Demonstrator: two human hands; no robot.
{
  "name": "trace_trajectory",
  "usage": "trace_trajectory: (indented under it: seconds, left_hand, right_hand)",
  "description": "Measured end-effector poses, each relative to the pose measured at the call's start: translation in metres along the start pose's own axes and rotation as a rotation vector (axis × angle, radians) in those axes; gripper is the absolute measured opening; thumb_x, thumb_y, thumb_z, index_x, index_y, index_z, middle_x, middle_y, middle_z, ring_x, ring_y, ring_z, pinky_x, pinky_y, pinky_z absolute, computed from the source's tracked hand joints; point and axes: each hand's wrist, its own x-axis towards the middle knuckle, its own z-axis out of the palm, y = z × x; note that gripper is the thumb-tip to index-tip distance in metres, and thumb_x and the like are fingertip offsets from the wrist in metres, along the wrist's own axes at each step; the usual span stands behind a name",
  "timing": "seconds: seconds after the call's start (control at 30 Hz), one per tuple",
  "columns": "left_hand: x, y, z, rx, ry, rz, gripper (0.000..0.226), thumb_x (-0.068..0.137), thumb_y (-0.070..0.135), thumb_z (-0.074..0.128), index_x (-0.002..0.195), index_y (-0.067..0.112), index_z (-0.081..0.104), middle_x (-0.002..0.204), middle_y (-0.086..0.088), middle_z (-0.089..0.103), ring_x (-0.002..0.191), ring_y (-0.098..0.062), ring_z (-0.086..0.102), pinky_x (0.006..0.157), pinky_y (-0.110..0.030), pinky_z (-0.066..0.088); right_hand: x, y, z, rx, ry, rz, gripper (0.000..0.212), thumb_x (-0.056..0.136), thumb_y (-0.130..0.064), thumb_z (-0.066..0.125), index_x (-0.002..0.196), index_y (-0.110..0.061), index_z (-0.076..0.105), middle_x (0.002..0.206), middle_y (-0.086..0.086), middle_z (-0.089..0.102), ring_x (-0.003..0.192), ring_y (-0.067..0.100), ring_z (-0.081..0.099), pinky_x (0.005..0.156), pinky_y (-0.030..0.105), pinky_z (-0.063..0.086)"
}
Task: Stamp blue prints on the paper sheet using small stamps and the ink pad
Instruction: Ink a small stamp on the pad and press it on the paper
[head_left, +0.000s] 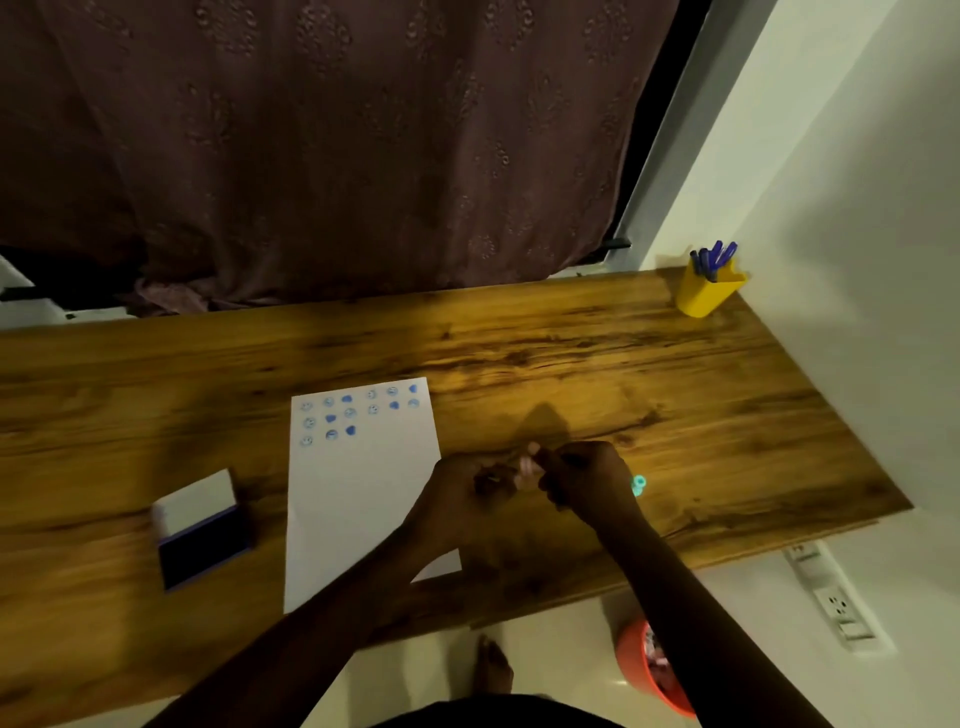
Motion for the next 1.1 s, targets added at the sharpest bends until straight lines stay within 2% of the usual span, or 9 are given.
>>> trace_trajectory:
  seconds: [0.17, 0.3, 0.43, 0.6, 0.73, 0.87, 0.93, 1.0, 1.1]
  left_hand:
    - [-0.011, 0.005, -0.025, -0.195, 0.129, 0.020, 0.030, 0.089, 0.007, 0.077, 0.116, 0.019, 0.077, 0.115, -0.006, 0.079, 0.109, -0.023, 0.075, 0.099, -0.046, 0.059]
    - [-0.023, 0.004, -0.049, -0.249, 0.194, -0.012, 0.025, 0.089, 0.009, 0.078, 0.111, 0.019, 0.081, 0.105, -0.002, 0.082, 0.101, -0.019, 0.077, 0.091, -0.039, 0.063]
    - [-0.037, 0.001, -0.074, -0.357, 0.308, -0.069, 0.023, 0.088, 0.008, 0.078, 0.101, 0.026, 0.082, 0.101, -0.008, 0.082, 0.093, -0.029, 0.079, 0.086, -0.047, 0.065]
    - [-0.059, -0.011, -0.112, -0.368, 0.477, -0.129, 0.025, 0.088, 0.006, 0.078, 0.111, 0.015, 0.075, 0.117, -0.013, 0.075, 0.095, -0.021, 0.078, 0.082, -0.034, 0.066]
    - [-0.086, -0.022, -0.150, -0.389, 0.618, -0.181, 0.029, 0.089, 0.008, 0.077, 0.118, 0.006, 0.075, 0.112, -0.014, 0.078, 0.097, -0.029, 0.078, 0.090, -0.048, 0.063]
    - [-0.121, -0.042, -0.187, -0.416, 0.748, -0.224, 0.022, 0.090, 0.019, 0.077, 0.112, 0.019, 0.077, 0.097, -0.010, 0.081, 0.087, -0.036, 0.078, 0.072, -0.054, 0.065]
    - [-0.137, -0.055, -0.204, -0.488, 0.789, -0.234, 0.023, 0.091, 0.022, 0.076, 0.114, 0.023, 0.075, 0.098, -0.010, 0.081, 0.089, -0.036, 0.078, 0.068, -0.046, 0.067]
    - [-0.150, -0.067, -0.217, -0.473, 0.835, -0.237, 0.026, 0.092, 0.024, 0.075, 0.118, 0.023, 0.073, 0.105, -0.006, 0.080, 0.097, -0.028, 0.078, 0.076, -0.035, 0.064]
    - [-0.168, -0.083, -0.233, -0.448, 0.903, -0.240, 0.028, 0.093, 0.023, 0.075, 0.119, 0.016, 0.073, 0.108, -0.008, 0.079, 0.101, -0.026, 0.077, 0.093, -0.045, 0.060]
  right_hand:
    - [-0.011, -0.031, 0.025, 0.225, -0.131, 0.036, 0.029, 0.086, -0.038, 0.078, 0.078, -0.010, 0.081, 0.060, 0.005, 0.072, 0.045, 0.011, 0.059, 0.044, 0.022, 0.047]
    - [-0.014, -0.048, 0.045, 0.204, -0.207, -0.016, 0.028, 0.088, -0.037, 0.077, 0.080, -0.011, 0.080, 0.069, 0.011, 0.075, 0.054, 0.012, 0.063, 0.051, 0.020, 0.052]
    - [-0.016, -0.060, 0.063, 0.193, -0.282, -0.159, 0.013, 0.092, -0.029, 0.073, 0.088, -0.019, 0.081, 0.077, 0.015, 0.073, 0.062, 0.010, 0.061, 0.057, 0.018, 0.053]
    - [-0.016, -0.075, 0.091, 0.188, -0.338, -0.206, 0.011, 0.089, -0.024, 0.077, 0.098, -0.018, 0.081, 0.084, 0.006, 0.078, 0.069, 0.012, 0.068, 0.064, 0.021, 0.057]
    - [-0.018, -0.086, 0.130, -0.010, -0.315, -0.265, 0.021, 0.082, -0.027, 0.084, 0.098, -0.015, 0.079, 0.089, 0.000, 0.079, 0.081, 0.016, 0.074, 0.074, 0.029, 0.063]
    - [-0.025, -0.095, 0.175, -0.197, -0.363, -0.407, 0.026, 0.085, -0.033, 0.081, 0.101, -0.014, 0.075, 0.107, -0.002, 0.078, 0.098, 0.012, 0.072, 0.087, 0.031, 0.060]
    - [-0.030, -0.101, 0.200, -0.335, -0.416, -0.517, 0.026, 0.091, -0.040, 0.073, 0.103, -0.017, 0.072, 0.107, -0.002, 0.077, 0.095, 0.012, 0.072, 0.088, 0.030, 0.059]
    - [-0.034, -0.107, 0.224, -0.478, -0.469, -0.618, 0.026, 0.094, -0.043, 0.067, 0.103, -0.019, 0.069, 0.101, -0.001, 0.075, 0.089, 0.013, 0.071, 0.083, 0.029, 0.058]
    - [-0.042, -0.110, 0.261, -0.617, -0.530, -0.767, 0.021, 0.100, -0.040, 0.058, 0.101, -0.020, 0.065, 0.095, 0.001, 0.072, 0.085, 0.017, 0.069, 0.071, 0.020, 0.048]
